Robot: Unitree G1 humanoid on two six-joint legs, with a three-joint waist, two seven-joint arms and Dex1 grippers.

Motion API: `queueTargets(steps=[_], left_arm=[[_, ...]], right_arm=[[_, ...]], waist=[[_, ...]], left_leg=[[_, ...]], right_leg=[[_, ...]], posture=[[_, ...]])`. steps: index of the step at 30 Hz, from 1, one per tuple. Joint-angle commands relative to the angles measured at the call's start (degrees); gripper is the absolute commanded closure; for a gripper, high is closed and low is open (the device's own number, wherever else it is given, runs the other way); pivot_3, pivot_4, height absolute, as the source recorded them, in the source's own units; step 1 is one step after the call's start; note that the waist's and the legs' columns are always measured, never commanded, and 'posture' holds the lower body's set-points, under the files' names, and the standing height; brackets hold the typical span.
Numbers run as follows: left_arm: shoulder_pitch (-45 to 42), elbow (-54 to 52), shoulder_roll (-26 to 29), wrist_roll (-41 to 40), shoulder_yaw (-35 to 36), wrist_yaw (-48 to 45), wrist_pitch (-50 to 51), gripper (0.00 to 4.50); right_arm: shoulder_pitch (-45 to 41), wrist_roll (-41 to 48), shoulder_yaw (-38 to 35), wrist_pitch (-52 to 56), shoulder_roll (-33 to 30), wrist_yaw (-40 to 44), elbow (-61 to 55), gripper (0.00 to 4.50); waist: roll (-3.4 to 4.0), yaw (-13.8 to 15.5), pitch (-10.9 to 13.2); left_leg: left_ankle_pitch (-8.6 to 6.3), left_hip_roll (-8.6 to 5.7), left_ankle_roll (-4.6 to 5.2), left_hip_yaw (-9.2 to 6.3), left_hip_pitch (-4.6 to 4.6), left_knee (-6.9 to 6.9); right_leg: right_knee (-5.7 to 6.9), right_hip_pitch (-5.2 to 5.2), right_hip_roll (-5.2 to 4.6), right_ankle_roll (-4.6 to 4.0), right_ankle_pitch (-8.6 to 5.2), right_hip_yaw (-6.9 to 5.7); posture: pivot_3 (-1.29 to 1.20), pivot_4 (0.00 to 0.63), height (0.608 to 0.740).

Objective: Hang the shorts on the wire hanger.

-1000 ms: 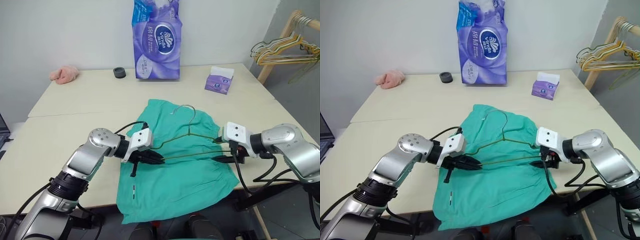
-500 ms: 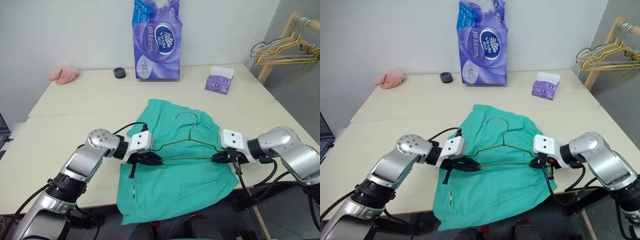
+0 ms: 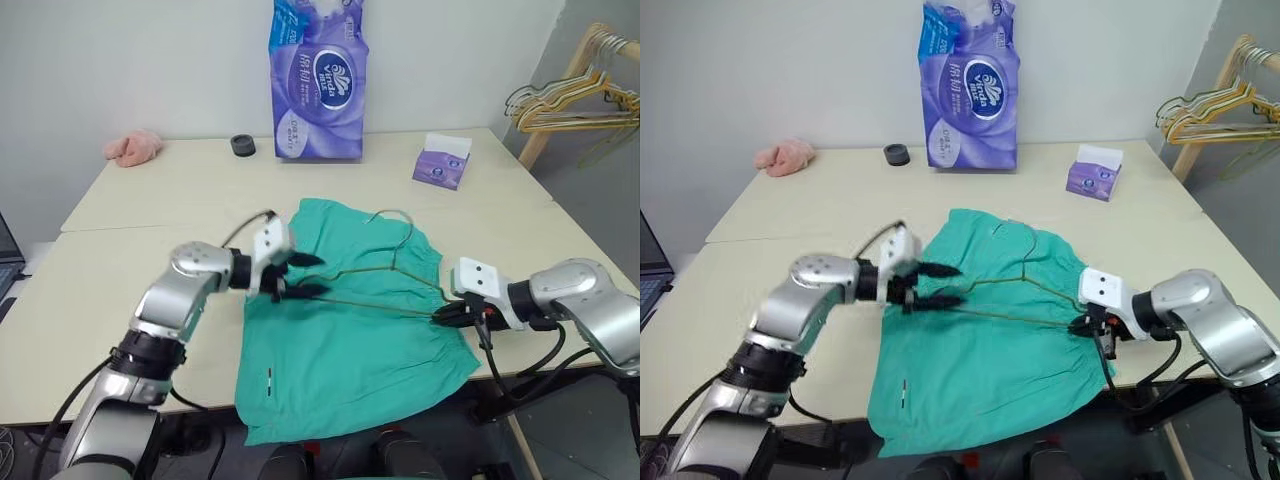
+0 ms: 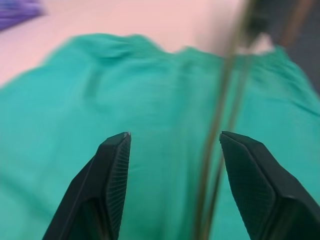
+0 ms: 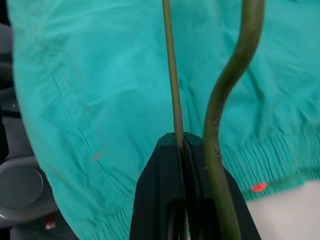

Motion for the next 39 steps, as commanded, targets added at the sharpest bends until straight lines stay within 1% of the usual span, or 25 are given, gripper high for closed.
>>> queueTargets(steps=[1, 4, 6, 10, 12, 16, 18, 24, 29, 33, 39], left_arm=[[-3.0, 6.08, 0.49, -1.19, 5.37, 3.17, -0.67, 1.57], [-3.32, 9.01, 0.16, -0.72, 6.88, 5.0, -2.2, 1.57], [-0.76, 6.93, -0.22, -0.18, 5.41, 3.98, -3.28, 1.57], [3.83, 0.24, -1.51, -1.21, 2.15, 1.99, -1.02, 1.57], [5.51, -2.72, -2.13, -2.13, 0.93, 1.16, 0.69, 1.57], [6.89, -5.26, -2.75, -3.4, -1.24, -1.64, 2.6, 1.57], [6.71, -5.28, -2.96, -4.0, -1.3, -2.35, 3.1, 1.57], [4.92, -3.05, -3.25, -3.1, -1.72, -3.81, 0.3, 1.57], [3.94, -1.36, -4.59, -2.67, -1.25, -2.82, -1.89, 1.57], [3.4, -0.52, -5.48, -2.36, -1.14, -2.64, -4.69, 1.57], [3.47, -0.6, -5.28, -1.33, -1.13, -2.17, -6.19, 1.57]], right_arm=[[4.89, 0.97, -7.49, 0.16, -3.02, -1.41, 2.12, 4.5], [11.16, 3.32, -15.12, 2.4, -3.06, -3.21, 3.06, 4.5], [16.53, 5.39, -22.29, 5.39, -0.89, -6.0, 3.39, 4.5], [26.45, 8.36, -32.36, 10.12, 3.85, -10.0, 0.39, 4.5], [30.69, 10.02, -36.59, 12.63, 6.36, -11.75, -1.87, 4.5], [36.45, 12.83, -41.78, 16.82, 10.39, -14.68, -5.11, 4.5], [38.02, 13.84, -42.27, 17.9, 11.21, -15.57, -6.24, 4.5], [37.64, 17.47, -43.63, 22.22, 13.68, -19.12, -5.74, 4.5], [38.5, 21.09, -42.22, 25.28, 13.13, -18.84, -6.85, 4.5], [36.52, 22.95, -39.15, 27.78, 12.93, -19.68, -5.65, 4.5], [34.26, 24.77, -38.87, 29.99, 11.62, -20.17, -3.19, 4.5]], waist=[[-0.02, 0.07, -0.01], [-0.02, 0.18, -0.01], [-0.03, 0.21, 0.0], [-0.04, 0.35, -0.03], [-0.04, 0.4, -0.01], [0.01, 0.05, -0.03], [0.03, -0.06, -0.04], [0.05, -0.33, -0.05], [0.05, -0.19, -0.05], [0.04, -0.21, -0.04], [0.04, -0.19, -0.04]], left_leg=[[0.0, -0.01, 0.0, 0.0, -0.01, 0.0], [-0.01, -0.02, 0.0, -0.01, -0.04, -0.01], [-0.01, -0.02, 0.0, -0.03, -0.06, -0.04], [-0.01, -0.03, -0.01, -0.03, -0.05, -0.07], [-0.01, -0.03, -0.01, -0.04, -0.05, -0.06], [0.0, -0.01, 0.0, 0.02, 0.03, 0.0], [0.0, 0.0, 0.0, 0.07, 0.1, 0.0], [-0.01, 0.06, 0.01, 0.16, 0.11, -0.05], [-0.01, 0.03, 0.01, 0.18, 0.09, -0.03], [-0.01, 0.03, 0.01, 0.18, 0.09, -0.03], [-0.01, 0.03, 0.01, 0.18, 0.08, -0.05]], right_leg=[[-0.01, 0.01, -0.01, 0.0, 0.0, 0.01], [-0.03, 0.0, -0.05, 0.01, 0.01, 0.0], [-0.03, 0.0, -0.05, 0.01, 0.01, -0.01], [-0.01, 0.02, -0.09, 0.0, 0.02, 0.01], [0.01, 0.01, -0.09, 0.01, 0.01, 0.02], [0.03, 0.09, -0.01, 0.07, -0.03, 0.07], [0.02, 0.16, 0.03, 0.3, -0.16, 0.14], [-0.01, 0.11, 0.16, 0.31, -0.17, 0.25], [-0.04, 0.12, 0.17, 0.32, -0.17, 0.26], [-0.05, 0.12, 0.2, 0.32, -0.17, 0.27], [-0.05, 0.11, 0.23, 0.32, -0.17, 0.27]], posture=[[-0.12, 0.059, 0.74], [-0.12, 0.061, 0.74], [-0.12, 0.064, 0.74], [-0.13, 0.07, 0.74], [-0.14, 0.072, 0.74], [-0.16, 0.075, 0.74], [-0.16, 0.075, 0.74], [-0.16, 0.072, 0.74], [-0.16, 0.071, 0.74], [-0.16, 0.072, 0.74], [-0.15, 0.073, 0.74]])
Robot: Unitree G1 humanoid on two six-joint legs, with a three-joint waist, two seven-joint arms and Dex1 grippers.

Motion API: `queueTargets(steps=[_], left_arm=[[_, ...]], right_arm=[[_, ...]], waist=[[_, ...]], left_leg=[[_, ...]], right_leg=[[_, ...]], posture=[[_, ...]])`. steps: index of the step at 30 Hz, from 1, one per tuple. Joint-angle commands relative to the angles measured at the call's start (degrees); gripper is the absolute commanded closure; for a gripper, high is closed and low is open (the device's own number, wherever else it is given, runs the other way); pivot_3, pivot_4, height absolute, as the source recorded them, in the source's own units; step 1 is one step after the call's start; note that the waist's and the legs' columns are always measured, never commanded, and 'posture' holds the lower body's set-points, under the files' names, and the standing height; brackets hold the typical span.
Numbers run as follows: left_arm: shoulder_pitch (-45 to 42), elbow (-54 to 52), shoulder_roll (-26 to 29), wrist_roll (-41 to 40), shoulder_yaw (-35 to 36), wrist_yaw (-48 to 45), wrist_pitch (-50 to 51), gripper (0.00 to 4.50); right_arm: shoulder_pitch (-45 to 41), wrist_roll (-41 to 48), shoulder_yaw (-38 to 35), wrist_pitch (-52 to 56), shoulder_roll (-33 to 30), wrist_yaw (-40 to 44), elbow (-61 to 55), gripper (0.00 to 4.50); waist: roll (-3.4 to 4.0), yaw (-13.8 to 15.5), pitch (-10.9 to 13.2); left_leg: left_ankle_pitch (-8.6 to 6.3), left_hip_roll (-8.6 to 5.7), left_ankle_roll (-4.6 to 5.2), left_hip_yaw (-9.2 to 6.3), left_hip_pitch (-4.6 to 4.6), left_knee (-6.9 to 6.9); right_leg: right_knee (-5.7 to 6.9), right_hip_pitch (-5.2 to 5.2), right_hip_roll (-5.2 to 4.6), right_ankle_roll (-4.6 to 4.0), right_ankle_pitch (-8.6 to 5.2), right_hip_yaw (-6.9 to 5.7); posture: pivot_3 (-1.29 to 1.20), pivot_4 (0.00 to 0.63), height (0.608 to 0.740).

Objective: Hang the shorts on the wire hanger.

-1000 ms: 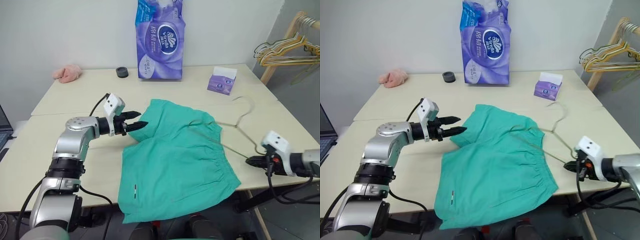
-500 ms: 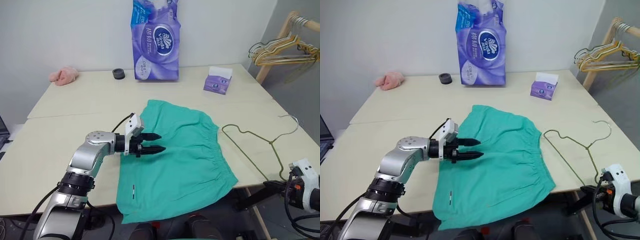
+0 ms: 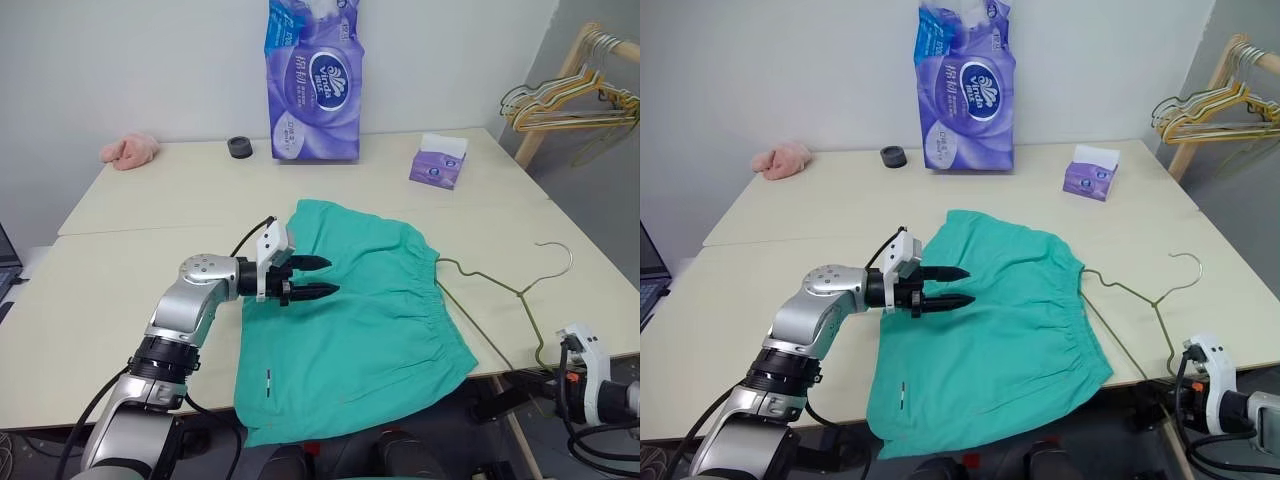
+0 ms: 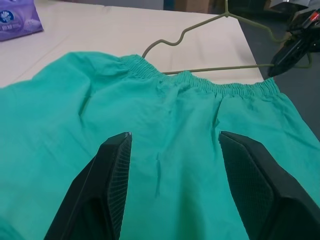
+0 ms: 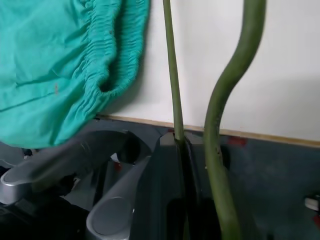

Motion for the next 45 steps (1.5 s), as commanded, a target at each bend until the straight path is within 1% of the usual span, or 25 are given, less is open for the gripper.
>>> queueTargets(steps=[1, 5, 8, 14, 18, 22, 25, 31, 35, 38, 41, 42, 45], left_arm=[[-0.89, -0.5, 0.36, 0.42, 0.7, 0.53, -1.53, 1.57], [-0.65, -0.62, 0.5, 0.76, 0.9, 1.19, -1.58, 1.57], [-0.97, -0.24, 0.57, 1.06, 1.08, 1.75, -1.69, 1.57], [-2.42, 1.62, 0.52, 1.62, 1.56, 2.7, -2.58, 1.57], [-2.55, 1.83, 0.47, 1.72, 1.64, 2.89, -2.85, 1.57], [-2.52, 1.69, 0.45, 1.83, 1.72, 3.01, -2.81, 1.57], [-2.47, 1.42, 0.44, 1.84, 1.73, 3.16, -2.71, 1.57], [-2.78, 1.51, 0.42, 1.49, 2.55, 4.49, -2.29, 1.57], [-6.4, 6.27, -1.32, 1.92, 5.01, 9.91, -2.14, 1.57], [-9.38, 8.59, -2.18, 0.3, 6.85, 11.11, -0.81, 1.01], [-11.86, 10.06, -2.03, -0.27, 7.56, 10.22, -0.79, 0.1], [-12.67, 10.34, -1.83, -0.55, 7.71, 9.56, -0.63, 0.02], [-14.99, 10.96, -0.7, -0.51, 7.34, 6.54, -1.02, 0.02]], right_arm=[[-0.73, 1.94, -0.77, 0.7, -1.52, 0.56, 0.44, 4.5], [0.41, 4.76, 0.2, 1.69, -4.36, 4.07, -0.99, 4.5], [-1.39, 5.55, 2.4, 1.97, -5.94, 4.65, 0.3, 4.5], [-9.22, 4.81, 7.97, 1.84, -6.43, 3.96, 5.2, 4.5], [-15.65, 4.58, 10.84, 2.42, -4.3, 2.23, 9.74, 4.5], [-20.28, 4.79, 11.44, 3.36, -1.39, -0.46, 12.47, 4.5], [-21.99, 5.34, 10.9, 3.54, 0.08, -1.47, 12.57, 4.5], [-22.8, 6.06, 9.68, 2.44, -2.05, -0.59, 9.41, 4.5], [-26.6, 7.08, 9.31, 1.27, -2.84, -0.97, 6.34, 4.5], [-29.16, 6.98, 10.97, 0.66, -2.83, -1.42, 4.44, 4.5], [-30.44, 6.12, 14.08, -0.78, -3.75, -0.76, 2.2, 4.5], [-30.62, 5.46, 15.48, -1.78, -4.41, -0.41, 1.38, 4.5], [-31.09, 4.32, 18.67, -4.19, -5.86, 0.66, -0.37, 4.5]], waist=[[-0.01, 0.01, 0.0], [0.0, 0.01, 0.0], [-0.07, -0.01, 0.04], [-0.06, -0.1, 0.04], [-0.06, -0.04, 0.04], [-0.06, -0.02, 0.04], [-0.05, -0.01, 0.04], [-0.04, 0.01, 0.04], [-0.05, 0.01, 0.04], [-0.05, -0.03, 0.04], [-0.05, -0.05, 0.04], [-0.05, -0.05, 0.04], [-0.06, -0.1, 0.04]], left_leg=[[0.0, 0.0, 0.0, 0.0, 0.0, 0.0], [0.0, 0.0, 0.0, 0.0, -0.01, 0.0], [0.0, 0.0, 0.0, -0.01, -0.01, 0.01], [0.0, 0.02, 0.0, -0.01, -0.01, 0.0], [0.0, 0.0, 0.0, 0.0, -0.05, 0.01], [0.0, 0.0, 0.0, -0.02, -0.06, 0.01], [0.0, 0.02, 0.0, -0.04, -0.06, 0.01], [0.0, 0.01, 0.0, -0.05, -0.08, 0.01], [0.0, 0.01, 0.0, -0.05, -0.07, 0.03], [0.0, 0.01, 0.0, -0.08, -0.08, 0.03], [-0.01, 0.01, 0.0, -0.1, -0.14, 0.0], [-0.01, 0.01, 0.01, -0.09, -0.14, -0.01], [-0.01, 0.0, 0.0, -0.09, -0.16, -0.01]], right_leg=[[0.0, 0.0, 0.0, 0.0, 0.0, 0.0], [0.0, 0.0, 0.02, 0.0, 0.0, 0.0], [-0.01, 0.01, 0.04, 0.01, 0.0, -0.01], [-0.01, -0.01, 0.1, 0.01, 0.0, -0.01], [-0.04, -0.03, 0.09, 0.01, 0.0, -0.01], [-0.03, -0.05, 0.05, 0.01, 0.01, -0.01], [-0.01, -0.05, -0.02, 0.0, 0.02, -0.01], [-0.01, -0.06, -0.09, 0.01, 0.02, -0.02], [0.0, -0.07, -0.09, 0.02, 0.02, -0.04], [-0.02, -0.07, -0.07, 0.05, 0.03, -0.07], [-0.03, -0.1, -0.08, 0.03, 0.05, -0.09], [-0.03, -0.11, -0.08, 0.03, 0.05, -0.08], [-0.04, -0.13, -0.1, -0.21, 0.19, -0.09]], posture=[[-0.15, 0.074, 0.74], [-0.15, 0.074, 0.74], [-0.15, 0.078, 0.74], [-0.14, 0.077, 0.74], [-0.14, 0.077, 0.74], [-0.14, 0.077, 0.74], [-0.14, 0.077, 0.74], [-0.13, 0.073, 0.74], [-0.14, 0.068, 0.74], [-0.15, 0.066, 0.74], [-0.15, 0.066, 0.74], [-0.15, 0.061, 0.74], [-0.15, 0.061, 0.74]])
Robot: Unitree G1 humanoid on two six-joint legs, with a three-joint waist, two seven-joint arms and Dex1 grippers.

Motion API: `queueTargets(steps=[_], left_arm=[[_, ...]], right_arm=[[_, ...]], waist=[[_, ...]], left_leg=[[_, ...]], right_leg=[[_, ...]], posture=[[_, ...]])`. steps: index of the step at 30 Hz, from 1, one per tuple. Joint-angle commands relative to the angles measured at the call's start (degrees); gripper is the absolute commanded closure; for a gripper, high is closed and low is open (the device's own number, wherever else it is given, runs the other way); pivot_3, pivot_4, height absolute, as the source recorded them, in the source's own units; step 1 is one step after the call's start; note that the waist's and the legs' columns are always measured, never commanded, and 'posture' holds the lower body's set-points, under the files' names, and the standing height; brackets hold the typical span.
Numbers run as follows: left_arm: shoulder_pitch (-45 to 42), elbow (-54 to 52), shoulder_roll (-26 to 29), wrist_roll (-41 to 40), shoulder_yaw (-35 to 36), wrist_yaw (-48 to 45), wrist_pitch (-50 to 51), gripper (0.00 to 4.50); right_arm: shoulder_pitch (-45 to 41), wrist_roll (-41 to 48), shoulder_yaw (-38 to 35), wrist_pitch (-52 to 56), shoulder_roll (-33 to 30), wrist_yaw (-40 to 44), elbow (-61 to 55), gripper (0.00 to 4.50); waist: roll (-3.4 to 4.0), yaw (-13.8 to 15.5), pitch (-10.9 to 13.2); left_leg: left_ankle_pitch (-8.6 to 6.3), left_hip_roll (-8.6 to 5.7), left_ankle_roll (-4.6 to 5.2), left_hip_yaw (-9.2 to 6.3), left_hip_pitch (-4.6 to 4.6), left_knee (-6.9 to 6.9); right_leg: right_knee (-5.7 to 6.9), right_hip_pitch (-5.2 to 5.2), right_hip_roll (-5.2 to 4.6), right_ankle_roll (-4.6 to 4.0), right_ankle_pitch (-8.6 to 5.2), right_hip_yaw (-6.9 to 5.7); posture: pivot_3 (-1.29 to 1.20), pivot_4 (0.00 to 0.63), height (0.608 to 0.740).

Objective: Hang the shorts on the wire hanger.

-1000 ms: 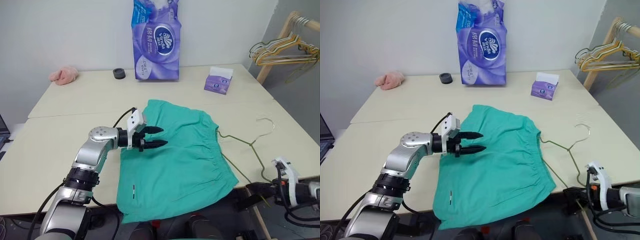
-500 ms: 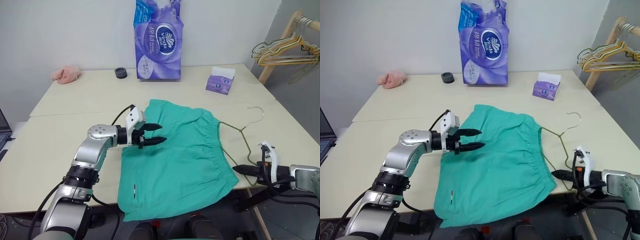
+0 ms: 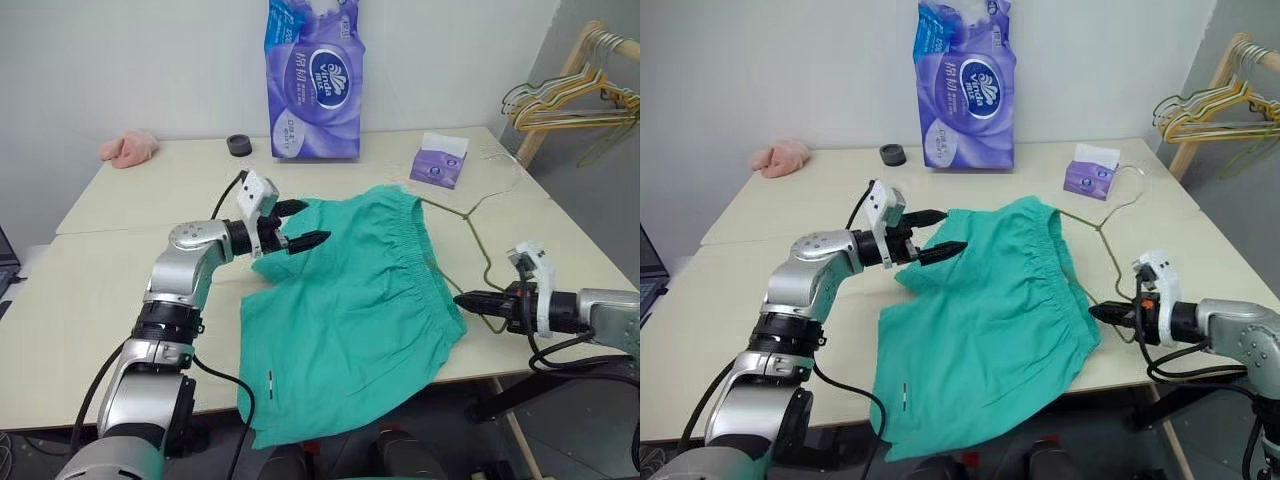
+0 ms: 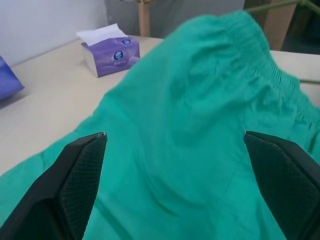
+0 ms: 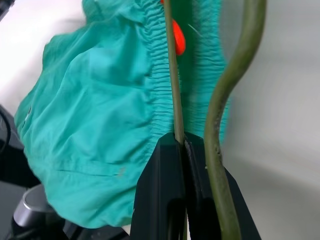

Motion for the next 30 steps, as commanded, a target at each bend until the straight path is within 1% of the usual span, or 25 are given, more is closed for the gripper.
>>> queueTargets(steps=[1, 5, 7, 10, 15, 20, 25, 30], left_arm=[[-3.81, -0.47, 2.09, -1.49, 0.64, -4.63, -0.15, 0.02], [-6.93, -2.91, 5.99, -3.27, -2.0, -15.42, 3.7, 0.02], [-7.59, -3.49, 7.79, -2.29, -4.16, -20.18, 2.66, 0.02], [-9.13, -1.96, 8.77, 0.01, -6.61, -23.96, -0.87, 0.02], [-10.19, 1.23, 8.23, 3.73, -9.83, -27.19, -6.71, 0.02], [-10.2, 4.02, 5.48, 5.94, -10.91, -26.36, -10.5, 0.02], [-6.25, 0.71, 4.76, 6.39, -13.08, -28.47, -10.88, 0.02], [-3.6, -1.41, 5.29, 7.24, -14.56, -29.58, -11.28, 0.02]], right_arm=[[-1.51, -1.21, 2.34, -4.05, -2.26, 2.1, -3.44, 4.5], [-1.79, -4.49, 7.46, -8.77, -5.3, 4.58, -5.51, 4.5], [-1.99, -6.6, 9.87, -11.7, -7.22, 5.98, -6.6, 4.5], [-2.62, -9.4, 12.66, -15.47, -9.09, 7.48, -7.94, 4.5], [-3.3, -13.03, 15.62, -19.67, -9.95, 8.58, -9.46, 4.5], [-3.37, -15.54, 17.27, -21.88, -10.74, 9.19, -12.79, 4.5], [-4.01, -16.2, 17.62, -22.13, -10.31, 8.93, -14.39, 4.5], [-4.32, -16.73, 17.53, -22.27, -10.18, 9.29, -14.54, 4.5]], waist=[[-0.01, -0.03, 0.0], [0.0, -0.21, 0.01], [0.01, -0.36, 0.0], [0.01, -0.48, 0.01], [0.0, -0.55, 0.01], [-0.02, -0.6, 0.03], [-0.02, -0.94, 0.03], [-0.03, -1.34, 0.04]], left_leg=[[0.0, 0.0, 0.0, -0.01, -0.01, 0.0], [0.0, 0.0, 0.0, 0.03, 0.0, 0.01], [0.0, 0.01, 0.0, 0.03, 0.01, 0.01], [0.0, 0.0, 0.0, 0.06, 0.04, 0.0], [0.0, 0.01, 0.0, 0.06, 0.02, 0.03], [0.0, 0.02, 0.0, 0.01, -0.01, 0.02], [0.0, 0.01, 0.0, 0.03, -0.02, 0.03], [0.0, 0.02, 0.0, -0.01, -0.01, 0.01]], right_leg=[[0.0, 0.0, 0.0, 0.0, 0.0, -0.01], [0.01, -0.02, 0.07, 0.03, -0.02, -0.05], [-0.01, -0.01, 0.13, 0.07, -0.04, -0.11], [-0.02, 0.0, 0.14, 0.26, -0.16, -0.08], [-0.03, -0.01, 0.1, 0.26, -0.16, 0.01], [-0.03, -0.03, 0.01, 0.26, -0.16, 0.01], [-0.03, -0.03, -0.01, 0.26, -0.16, 0.03], [-0.01, -0.03, -0.03, 0.25, -0.16, 0.01]], posture=[[-0.15, 0.061, 0.74], [-0.15, 0.062, 0.74], [-0.15, 0.061, 0.74], [-0.15, 0.06, 0.74], [-0.17, 0.061, 0.74], [-0.17, 0.065, 0.74], [-0.18, 0.066, 0.74], [-0.18, 0.068, 0.74]])
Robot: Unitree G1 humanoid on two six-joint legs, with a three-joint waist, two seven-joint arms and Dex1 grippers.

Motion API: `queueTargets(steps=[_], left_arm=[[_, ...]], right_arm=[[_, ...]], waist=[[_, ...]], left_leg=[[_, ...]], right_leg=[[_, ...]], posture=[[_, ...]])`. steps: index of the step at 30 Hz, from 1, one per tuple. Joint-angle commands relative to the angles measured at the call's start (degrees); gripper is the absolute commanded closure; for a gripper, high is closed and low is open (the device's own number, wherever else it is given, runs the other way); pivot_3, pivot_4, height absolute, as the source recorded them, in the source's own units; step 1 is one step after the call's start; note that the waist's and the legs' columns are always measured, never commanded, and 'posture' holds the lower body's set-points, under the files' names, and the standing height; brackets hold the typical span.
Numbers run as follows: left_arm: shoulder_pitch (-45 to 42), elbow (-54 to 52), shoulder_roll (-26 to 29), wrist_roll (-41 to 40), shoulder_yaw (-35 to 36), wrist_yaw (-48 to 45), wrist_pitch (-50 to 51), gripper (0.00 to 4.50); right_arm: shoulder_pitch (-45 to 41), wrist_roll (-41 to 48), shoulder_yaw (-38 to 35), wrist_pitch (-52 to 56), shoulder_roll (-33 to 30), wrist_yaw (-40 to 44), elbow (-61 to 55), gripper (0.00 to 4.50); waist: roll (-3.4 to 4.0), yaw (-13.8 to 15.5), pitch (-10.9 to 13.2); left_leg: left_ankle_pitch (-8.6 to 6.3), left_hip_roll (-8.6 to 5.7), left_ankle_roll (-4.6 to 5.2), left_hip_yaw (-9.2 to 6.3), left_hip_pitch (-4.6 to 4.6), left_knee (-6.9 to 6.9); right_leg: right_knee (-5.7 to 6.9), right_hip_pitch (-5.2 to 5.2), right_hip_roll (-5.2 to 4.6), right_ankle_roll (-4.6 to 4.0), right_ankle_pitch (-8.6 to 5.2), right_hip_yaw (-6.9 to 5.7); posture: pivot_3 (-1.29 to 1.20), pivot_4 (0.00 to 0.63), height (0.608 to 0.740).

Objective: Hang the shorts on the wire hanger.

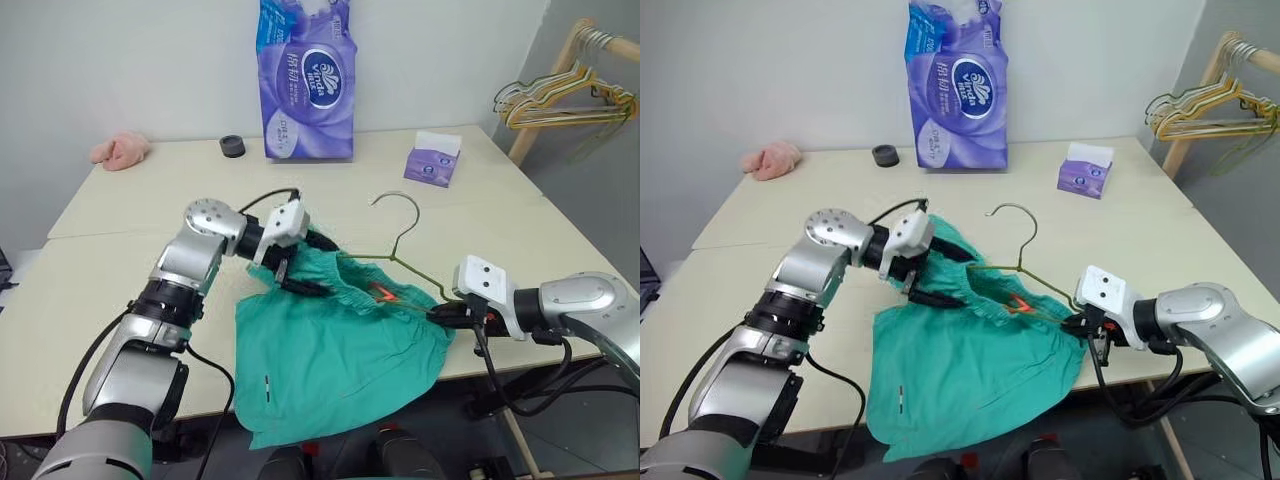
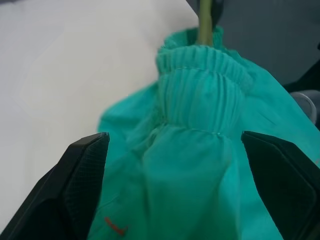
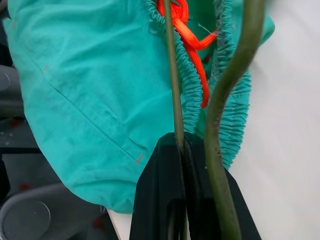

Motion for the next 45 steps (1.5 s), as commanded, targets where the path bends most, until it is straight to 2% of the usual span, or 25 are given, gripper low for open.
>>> queueTargets(steps=[1, 4, 7, 18, 20, 23, 26, 29, 33, 36, 39, 41, 45], left_arm=[[-0.07, -2.78, 0.41, 0.21, -0.3, -0.78, -0.52, 0.02], [-0.08, -2.1, 0.27, 0.73, -0.39, -0.64, -0.01, 0.02], [-0.17, -1.37, -0.24, 0.76, -0.08, -0.18, 0.92, 0.53], [2.68, -2.81, -0.64, 1.94, -1.06, -0.68, 0.32, 3.91], [3.09, -3.09, -0.82, 2.03, -1.02, -0.39, 0.4, 4.42], [3.32, -3.19, -0.96, 2.38, -0.81, 0.16, 0.27, 4.47], [3.25, -2.78, -0.93, 2.87, -0.57, 0.87, -0.24, 4.47], [3.14, -2.13, -0.91, 3.36, -0.27, 1.65, -0.89, 4.47], [3.27, -1.84, -0.9, 3.64, -0.09, 2.53, -1.47, 4.47], [3.5, -1.86, -0.72, 3.74, -0.16, 2.96, -1.88, 4.48], [3.46, -1.37, -0.75, 4.02, -0.1, 3.45, -2.37, 4.48], [3.22, -0.98, -0.87, 4.18, -0.1, 3.66, -2.6, 4.48], [2.95, -0.7, -0.81, 4.25, 0.01, 3.7, -2.74, 4.48]], right_arm=[[-1.59, 0.02, -0.96, -1.28, -0.05, 0.67, -1.75, 4.5], [-2.01, -0.02, -1.01, -1.24, 0.2, 0.82, -1.64, 4.5], [-2.51, -0.08, -0.9, -1.14, 0.6, 0.84, -1.89, 4.5], [-4.19, -0.94, -0.98, -1.67, 2.44, 0.35, -3.05, 4.5], [-4.57, -2.84, -0.14, -4.88, 1.85, 1.66, -3.06, 4.5], [-4.22, -4.81, 0.25, -7.55, 0.98, 3.16, -2.89, 4.5], [-3.35, -6.73, 0.24, -9.53, -0.63, 4.74, -2.68, 3.76], [-1.74, -6.11, -2.32, -9.41, -2.92, 6.31, -2.49, 2.72], [3.98, -4.49, -10.58, -7.55, -7.14, 7.88, 0.21, 1.29], [10.73, -2.81, -18.3, -5.66, -7.61, 7.95, 1.52, 0.3], [18.1, 0.17, -27.21, -0.69, -2.51, 4.56, 1.76, 0.29], [22.77, 3.05, -30.98, 3.96, 3.8, 0.3, 0.33, 0.29], [27.87, 6.16, -32.01, 8.31, 10.79, -4.78, -4.56, 0.29]], waist=[[-0.01, -0.03, 0.01], [-0.01, -0.04, 0.01], [-0.01, -0.05, 0.01], [0.0, -0.09, 0.01], [0.0, -0.08, 0.01], [0.0, -0.07, 0.01], [0.0, -0.08, 0.01], [0.0, -0.05, 0.01], [-0.01, 0.17, 0.01], [-0.02, 0.32, 0.02], [-0.09, 0.34, 0.04], [-0.12, 0.41, 0.05], [-0.01, 0.35, 0.07]], left_leg=[[0.0, 0.0, 0.0, -0.01, -0.01, 0.0], [0.0, -0.01, 0.0, -0.01, -0.01, 0.01], [0.0, -0.01, 0.0, -0.01, -0.01, 0.01], [0.0, 0.0, 0.0, -0.03, -0.01, 0.0], [0.0, -0.01, 0.0, -0.02, -0.01, 0.01], [0.0, -0.01, 0.0, -0.02, -0.01, 0.01], [0.0, -0.01, 0.0, -0.01, 0.0, 0.02], [0.0, -0.01, 0.0, -0.02, -0.02, 0.02], [0.0, -0.02, 0.0, -0.01, -0.02, 0.02], [0.0, -0.02, 0.0, -0.01, 0.0, 0.03], [0.0, -0.03, 0.0, -0.01, 0.03, 0.02], [0.0, -0.01, 0.0, -0.04, 0.03, 0.02], [0.0, -0.02, 0.0, -0.01, 0.03, 0.02]], right_leg=[[0.0, 0.0, 0.0, 0.0, 0.0, -0.01], [-0.01, 0.01, -0.01, 0.0, 0.0, -0.02], [-0.01, 0.01, -0.01, 0.0, 0.0, -0.02], [0.0, 0.0, -0.01, 0.0, 0.0, -0.03], [-0.01, 0.01, -0.02, 0.0, 0.0, -0.03], [-0.01, 0.01, -0.03, 0.0, 0.0, -0.03], [0.0, 0.01, -0.03, 0.0, 0.0, -0.03], [-0.01, 0.01, -0.03, 0.0, 0.0, -0.04], [-0.01, 0.02, -0.04, 0.0, 0.0, -0.04], [-0.01, 0.04, -0.04, 0.0, 0.0, -0.05], [0.02, 0.06, -0.02, 0.0, 0.0, -0.03], [0.03, 0.08, -0.01, 0.0, 0.0, -0.05], [0.1, 0.05, -0.01, 0.0, 0.0, 0.0]], posture=[[-0.18, 0.068, 0.74], [-0.18, 0.068, 0.74], [-0.18, 0.068, 0.74], [-0.18, 0.068, 0.74], [-0.18, 0.067, 0.74], [-0.18, 0.067, 0.74], [-0.18, 0.066, 0.74], [-0.18, 0.067, 0.74], [-0.17, 0.07, 0.74], [-0.18, 0.073, 0.74], [-0.18, 0.077, 0.74], [-0.18, 0.078, 0.74], [-0.18, 0.08, 0.74]])
